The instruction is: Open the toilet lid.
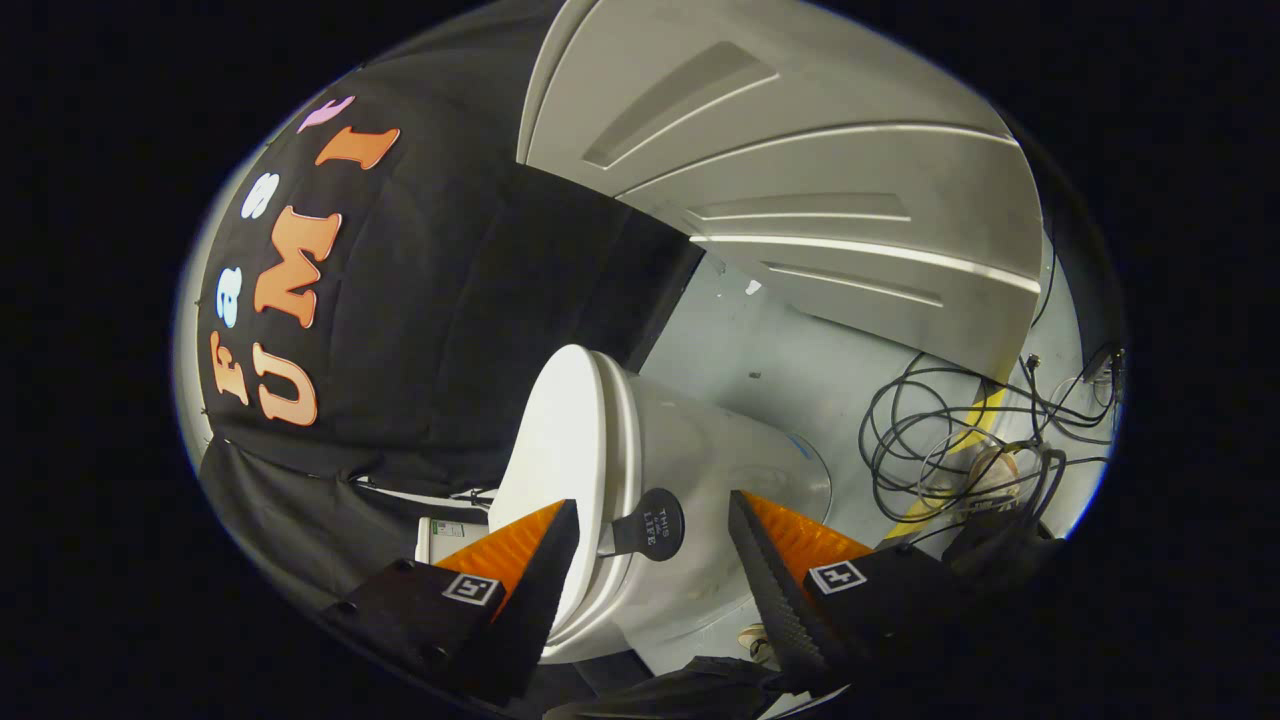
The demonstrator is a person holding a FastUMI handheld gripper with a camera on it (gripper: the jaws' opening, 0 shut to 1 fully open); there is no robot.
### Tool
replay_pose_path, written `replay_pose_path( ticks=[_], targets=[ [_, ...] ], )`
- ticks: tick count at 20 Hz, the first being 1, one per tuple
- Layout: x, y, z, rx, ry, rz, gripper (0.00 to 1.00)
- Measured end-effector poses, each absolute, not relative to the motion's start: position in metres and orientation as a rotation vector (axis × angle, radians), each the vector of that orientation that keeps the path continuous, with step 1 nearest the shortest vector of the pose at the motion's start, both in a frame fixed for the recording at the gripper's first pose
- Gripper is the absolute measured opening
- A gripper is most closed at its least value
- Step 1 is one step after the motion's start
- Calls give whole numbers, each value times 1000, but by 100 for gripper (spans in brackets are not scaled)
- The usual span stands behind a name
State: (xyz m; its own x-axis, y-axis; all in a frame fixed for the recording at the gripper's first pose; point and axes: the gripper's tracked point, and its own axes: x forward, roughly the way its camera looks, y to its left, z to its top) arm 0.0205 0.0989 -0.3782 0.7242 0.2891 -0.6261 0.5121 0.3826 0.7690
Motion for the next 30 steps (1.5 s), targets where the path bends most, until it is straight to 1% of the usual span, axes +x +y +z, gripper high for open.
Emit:
replay_pose_path(
  ticks=[3, 5, 7, 8, 12, 13, 14, 15, 17, 18, 19, 20, 23, 24, 30],
  targets=[
    [22, 99, -388, 1204, 812, -179, 93],
    [22, 101, -393, 1221, 828, -191, 81],
    [21, 102, -393, 1223, 835, -187, 64],
    [20, 106, -395, 1226, 846, -181, 52],
    [17, 113, -395, 1238, 867, -164, 52],
    [19, 115, -389, 1263, 861, -132, 52],
    [16, 116, -386, 1271, 862, -128, 35],
    [18, 117, -389, 1273, 866, -128, 30],
    [17, 116, -387, 1284, 860, -118, 27],
    [17, 114, -383, 1301, 858, -119, 21],
    [18, 114, -380, 1310, 852, -101, 21],
    [18, 114, -380, 1319, 846, -108, 15],
    [18, 112, -375, 1322, 830, -100, 14],
    [19, 113, -375, 1316, 826, -100, 8],
    [16, 115, -375, 1318, 827, -100, 8]
  ],
)
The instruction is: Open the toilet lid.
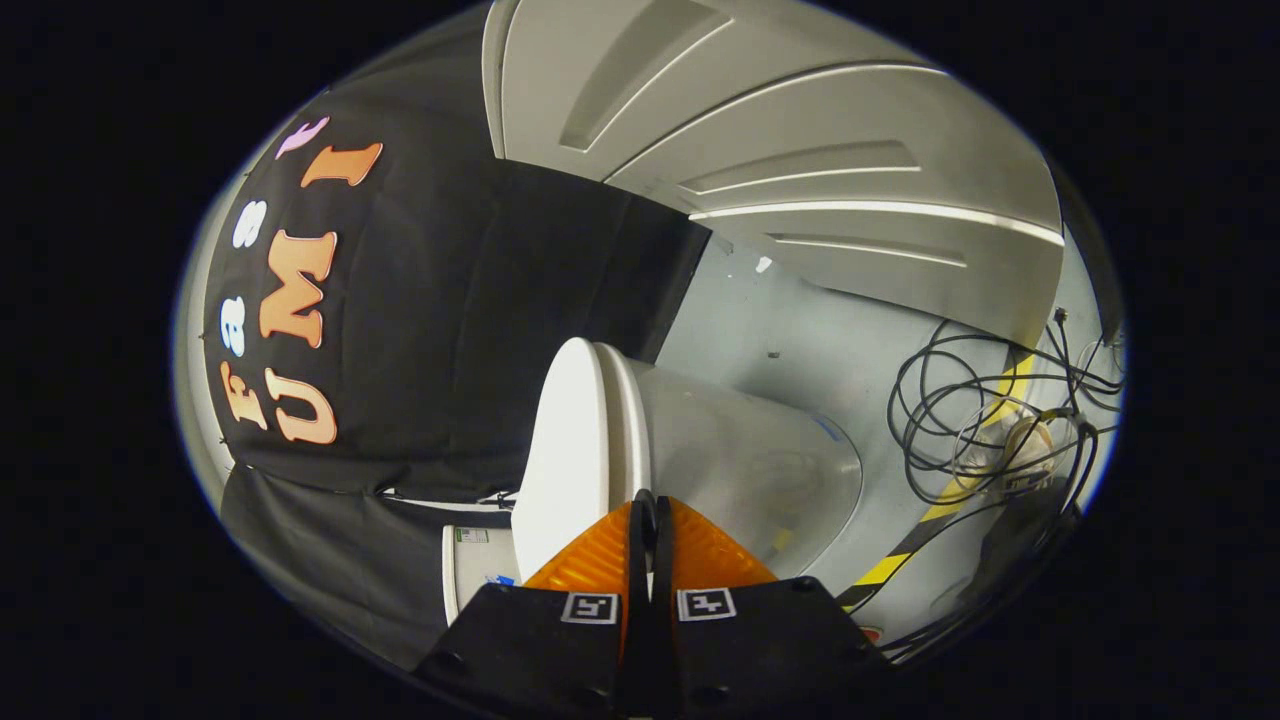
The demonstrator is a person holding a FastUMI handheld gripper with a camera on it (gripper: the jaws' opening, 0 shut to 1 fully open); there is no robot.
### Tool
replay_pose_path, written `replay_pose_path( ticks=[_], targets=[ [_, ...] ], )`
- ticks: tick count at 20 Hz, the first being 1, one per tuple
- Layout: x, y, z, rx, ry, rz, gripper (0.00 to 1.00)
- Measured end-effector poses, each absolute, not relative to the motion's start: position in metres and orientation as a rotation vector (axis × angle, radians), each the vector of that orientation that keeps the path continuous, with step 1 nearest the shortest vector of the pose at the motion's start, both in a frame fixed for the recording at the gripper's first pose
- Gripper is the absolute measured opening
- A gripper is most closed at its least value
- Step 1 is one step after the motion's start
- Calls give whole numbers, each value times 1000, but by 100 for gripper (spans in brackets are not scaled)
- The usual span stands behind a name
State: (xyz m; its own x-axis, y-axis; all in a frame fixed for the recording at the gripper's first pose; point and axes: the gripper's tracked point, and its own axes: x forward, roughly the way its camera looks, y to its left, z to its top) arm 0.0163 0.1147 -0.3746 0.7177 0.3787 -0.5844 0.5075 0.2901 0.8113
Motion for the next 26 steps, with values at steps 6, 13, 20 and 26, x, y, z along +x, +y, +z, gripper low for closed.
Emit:
replay_pose_path(
  ticks=[6, 13, 20, 26],
  targets=[
    [18, 115, -363, 1326, 797, -86, 8],
    [17, 119, -336, 1253, 709, -100, 8],
    [48, 114, -294, 1010, 538, -117, 8],
    [62, 129, -240, 877, 507, -82, 8]
  ],
)
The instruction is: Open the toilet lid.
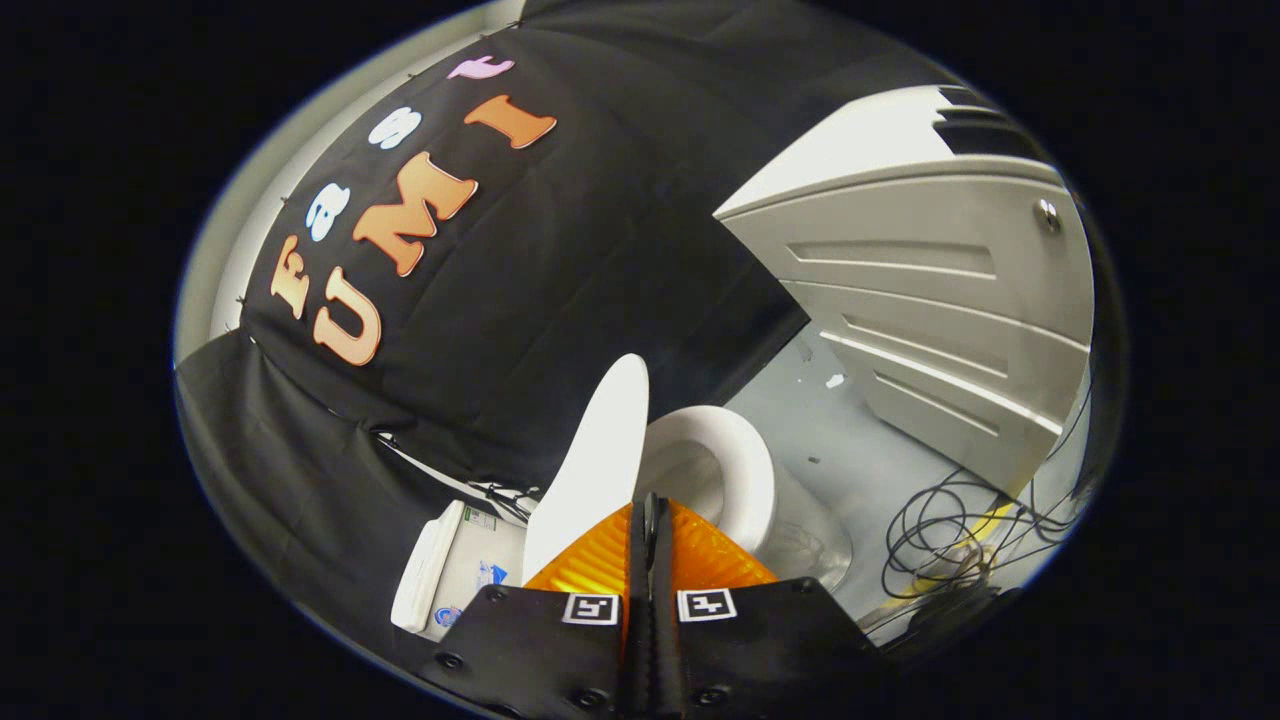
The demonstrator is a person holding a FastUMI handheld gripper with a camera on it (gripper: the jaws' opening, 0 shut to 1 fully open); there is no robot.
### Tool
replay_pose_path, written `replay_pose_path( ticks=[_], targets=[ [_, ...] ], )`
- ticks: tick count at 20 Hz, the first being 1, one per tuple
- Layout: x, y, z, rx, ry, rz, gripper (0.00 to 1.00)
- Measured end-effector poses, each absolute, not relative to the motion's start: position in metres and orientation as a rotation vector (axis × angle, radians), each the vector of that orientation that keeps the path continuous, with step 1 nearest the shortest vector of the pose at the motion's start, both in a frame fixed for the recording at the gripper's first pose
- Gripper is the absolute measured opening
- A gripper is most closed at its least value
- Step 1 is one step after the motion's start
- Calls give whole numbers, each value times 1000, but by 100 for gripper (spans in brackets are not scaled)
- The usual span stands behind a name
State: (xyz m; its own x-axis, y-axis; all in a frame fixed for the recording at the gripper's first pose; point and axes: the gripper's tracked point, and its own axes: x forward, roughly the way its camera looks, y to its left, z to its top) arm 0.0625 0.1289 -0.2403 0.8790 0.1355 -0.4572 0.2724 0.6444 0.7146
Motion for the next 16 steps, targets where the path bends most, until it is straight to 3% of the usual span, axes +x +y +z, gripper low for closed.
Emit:
replay_pose_path(
  ticks=[10, 16],
  targets=[
    [100, 191, -120, 622, 413, 74, 8],
    [110, 216, -84, 471, 392, 52, 8]
  ],
)
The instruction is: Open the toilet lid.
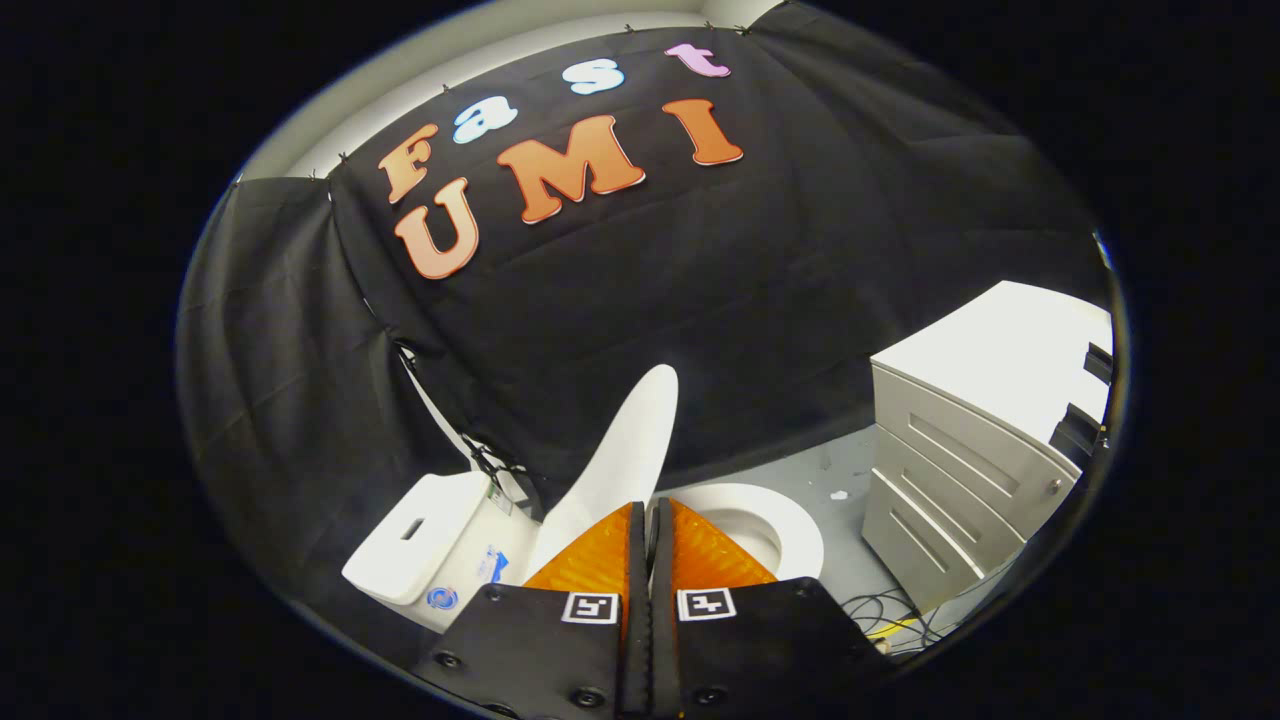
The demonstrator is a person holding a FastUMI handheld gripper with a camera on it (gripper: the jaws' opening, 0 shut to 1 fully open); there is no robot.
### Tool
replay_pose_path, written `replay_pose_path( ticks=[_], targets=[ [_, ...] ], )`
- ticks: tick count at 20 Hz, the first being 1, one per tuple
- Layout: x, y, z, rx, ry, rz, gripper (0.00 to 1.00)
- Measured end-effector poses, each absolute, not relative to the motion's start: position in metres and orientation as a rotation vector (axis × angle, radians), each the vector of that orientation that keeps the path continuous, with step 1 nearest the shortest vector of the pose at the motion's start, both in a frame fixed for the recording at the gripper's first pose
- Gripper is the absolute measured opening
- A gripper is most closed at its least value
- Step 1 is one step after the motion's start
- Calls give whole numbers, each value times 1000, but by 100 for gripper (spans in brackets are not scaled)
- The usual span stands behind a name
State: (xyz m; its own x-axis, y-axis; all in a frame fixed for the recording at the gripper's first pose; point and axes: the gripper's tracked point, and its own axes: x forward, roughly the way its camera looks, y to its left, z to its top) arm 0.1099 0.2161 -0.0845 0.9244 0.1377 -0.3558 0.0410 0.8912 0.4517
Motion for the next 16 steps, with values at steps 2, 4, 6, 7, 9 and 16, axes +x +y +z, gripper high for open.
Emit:
replay_pose_path(
  ticks=[2, 4, 6, 7, 9, 16],
  targets=[
    [109, 225, -73, 499, 385, 63, 8],
    [108, 229, -71, 475, 393, 62, 8],
    [110, 234, -66, 441, 394, 71, 8],
    [111, 237, -61, 432, 388, 76, 8],
    [113, 247, -51, 413, 382, 88, 8],
    [117, 294, -11, 279, 334, 159, 8]
  ],
)
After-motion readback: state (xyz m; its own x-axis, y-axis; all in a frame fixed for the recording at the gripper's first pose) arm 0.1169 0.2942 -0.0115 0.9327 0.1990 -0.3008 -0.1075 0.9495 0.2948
